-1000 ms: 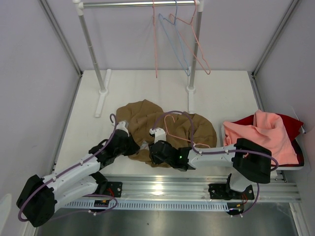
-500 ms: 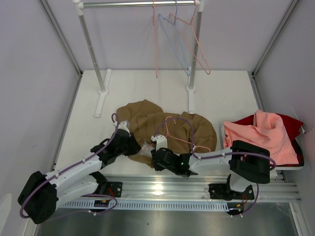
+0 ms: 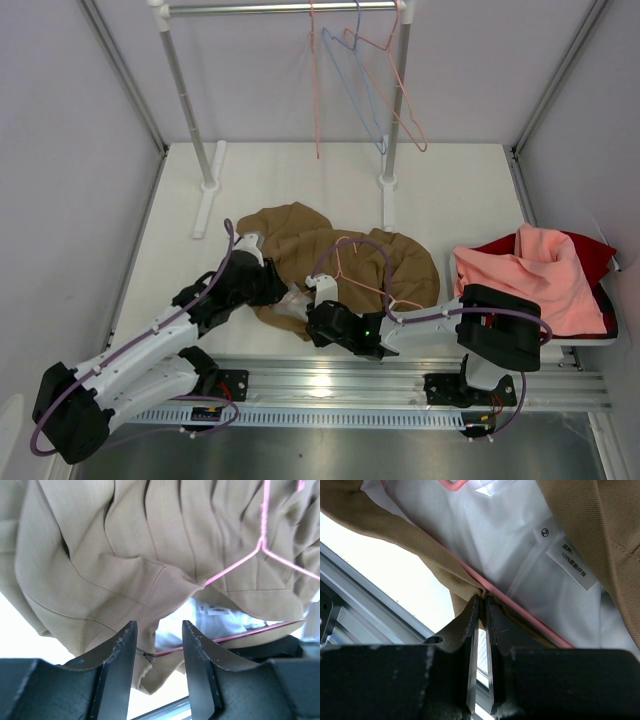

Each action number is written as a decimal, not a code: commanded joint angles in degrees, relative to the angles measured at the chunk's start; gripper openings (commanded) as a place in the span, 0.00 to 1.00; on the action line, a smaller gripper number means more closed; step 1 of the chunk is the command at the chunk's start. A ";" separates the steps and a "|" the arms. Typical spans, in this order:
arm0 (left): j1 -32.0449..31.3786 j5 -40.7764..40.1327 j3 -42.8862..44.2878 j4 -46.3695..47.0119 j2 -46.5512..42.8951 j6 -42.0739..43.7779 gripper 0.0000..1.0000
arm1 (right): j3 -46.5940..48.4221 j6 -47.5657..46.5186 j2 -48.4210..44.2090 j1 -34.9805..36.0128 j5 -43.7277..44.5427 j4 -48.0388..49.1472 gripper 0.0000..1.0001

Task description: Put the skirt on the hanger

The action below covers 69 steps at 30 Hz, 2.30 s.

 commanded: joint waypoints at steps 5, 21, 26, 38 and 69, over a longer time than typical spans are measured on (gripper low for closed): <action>-0.25 -3.30 8.49 -6.54 -4.20 7.05 0.46 | 0.08 -0.05 2.00 -0.18 -0.54 -1.01 0.09; -8.69 2.96 9.55 -5.49 6.69 3.37 0.32 | -0.01 0.13 1.65 -0.45 -0.45 -1.62 0.07; -8.69 -0.82 8.06 -0.48 9.85 3.10 0.43 | -0.01 0.13 1.65 -0.54 -0.37 -1.97 0.06; -8.69 -10.23 8.76 1.28 17.24 3.19 0.46 | -0.45 0.30 0.69 -0.80 0.07 -2.59 0.06; -7.81 -15.16 2.96 -0.65 16.62 3.37 0.27 | -1.85 1.10 -0.28 -0.71 1.30 -3.03 0.04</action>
